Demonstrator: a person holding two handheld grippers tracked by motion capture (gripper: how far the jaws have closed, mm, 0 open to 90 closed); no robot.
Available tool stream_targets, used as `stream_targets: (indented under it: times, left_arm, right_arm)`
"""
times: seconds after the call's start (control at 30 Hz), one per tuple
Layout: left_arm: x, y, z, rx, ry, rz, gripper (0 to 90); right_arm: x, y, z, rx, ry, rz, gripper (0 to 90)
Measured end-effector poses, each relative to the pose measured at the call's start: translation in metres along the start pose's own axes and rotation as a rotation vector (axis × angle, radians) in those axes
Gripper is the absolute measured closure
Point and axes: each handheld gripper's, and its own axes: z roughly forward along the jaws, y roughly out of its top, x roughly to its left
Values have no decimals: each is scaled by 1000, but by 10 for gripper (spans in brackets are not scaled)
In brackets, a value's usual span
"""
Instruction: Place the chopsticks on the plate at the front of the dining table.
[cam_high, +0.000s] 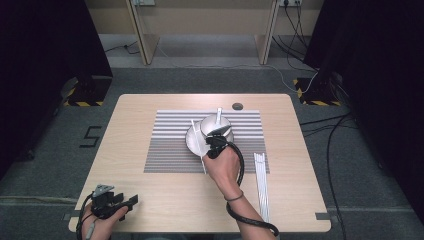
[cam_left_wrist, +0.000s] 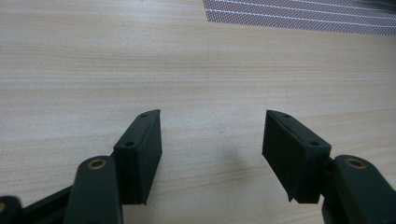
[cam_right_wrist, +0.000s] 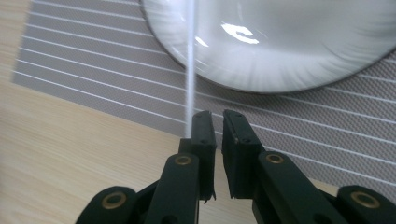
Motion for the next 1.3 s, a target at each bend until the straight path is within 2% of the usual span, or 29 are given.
stream_targets:
  times: [0.13,0.4,0.9,1.3]
  left_arm:
    - [0,0,0,-1,-1,-1,376]
    - [0,0,0,-1,-2,-1,376]
    - [0,0,0,-1,-2,-1,376]
    - [0,0,0,-1,-3,-1,376]
  right_arm:
    - [-2,-2,7,42,-22,-15,825]
    - [7,-3,15,63,-4,-37,807]
    - [31,-1,25,62,42,-66,806]
    - [40,5,26,50,68,-71,804]
